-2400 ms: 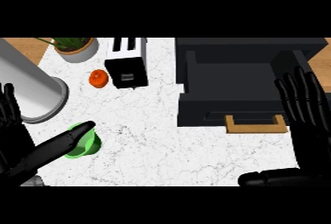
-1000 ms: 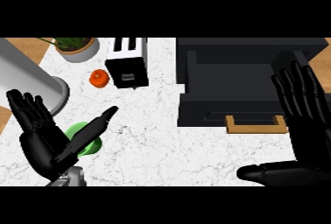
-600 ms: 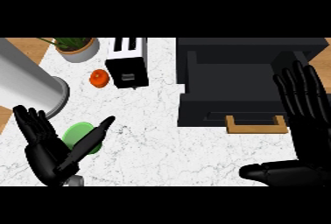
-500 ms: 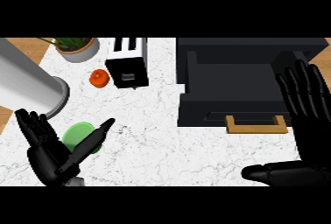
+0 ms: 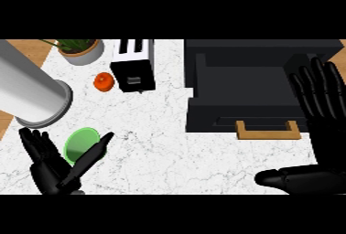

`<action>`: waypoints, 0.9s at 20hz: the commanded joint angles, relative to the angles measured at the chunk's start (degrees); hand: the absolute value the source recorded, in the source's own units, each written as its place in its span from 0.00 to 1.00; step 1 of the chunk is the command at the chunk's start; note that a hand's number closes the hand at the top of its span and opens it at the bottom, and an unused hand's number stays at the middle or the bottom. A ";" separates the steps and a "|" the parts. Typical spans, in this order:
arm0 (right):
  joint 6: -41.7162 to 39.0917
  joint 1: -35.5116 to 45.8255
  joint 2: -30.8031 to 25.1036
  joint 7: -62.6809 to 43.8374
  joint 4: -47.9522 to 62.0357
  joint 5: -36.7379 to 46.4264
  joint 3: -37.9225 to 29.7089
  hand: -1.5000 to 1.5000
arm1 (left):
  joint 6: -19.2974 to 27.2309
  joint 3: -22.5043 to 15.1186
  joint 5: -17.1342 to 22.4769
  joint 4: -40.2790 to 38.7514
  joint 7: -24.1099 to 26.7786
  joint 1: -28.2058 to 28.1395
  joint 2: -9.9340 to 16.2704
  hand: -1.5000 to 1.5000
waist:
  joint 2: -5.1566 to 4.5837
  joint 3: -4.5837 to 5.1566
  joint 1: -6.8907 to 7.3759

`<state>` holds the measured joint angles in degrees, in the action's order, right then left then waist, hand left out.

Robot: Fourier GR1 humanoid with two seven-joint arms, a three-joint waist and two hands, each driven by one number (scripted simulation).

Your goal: Pick up the cup, place it into the drawer and close the drawer

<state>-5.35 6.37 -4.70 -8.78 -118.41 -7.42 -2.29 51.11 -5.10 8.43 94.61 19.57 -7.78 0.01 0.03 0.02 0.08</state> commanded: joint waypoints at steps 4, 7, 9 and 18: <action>0.05 -4.17 1.22 -1.39 -5.13 0.19 1.96 0.00 | -2.40 1.35 10.63 -9.71 13.19 -0.93 -0.01 0.00 | 0.03 0.01 -0.15; -1.53 2.80 -1.11 0.71 4.58 -2.52 -2.92 0.00 | -4.61 2.38 11.62 -10.05 13.33 -1.79 -0.01 0.00 | -0.04 -0.01 0.11; -0.82 -0.03 -0.24 -0.03 0.30 -0.94 -0.99 0.00 | -8.30 4.22 14.19 -11.71 16.26 -3.59 -0.01 0.00 | 0.00 0.00 0.05; -1.38 0.96 -1.55 -3.31 -2.61 -2.43 -1.82 0.00 | -10.10 5.20 22.35 -20.37 27.34 -1.44 -0.01 0.00 | 0.01 -0.01 0.01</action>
<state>-6.24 6.15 -4.81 -9.66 -119.30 -8.36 -2.68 41.91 0.11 27.11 75.90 41.54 -7.60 0.06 0.02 0.02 0.04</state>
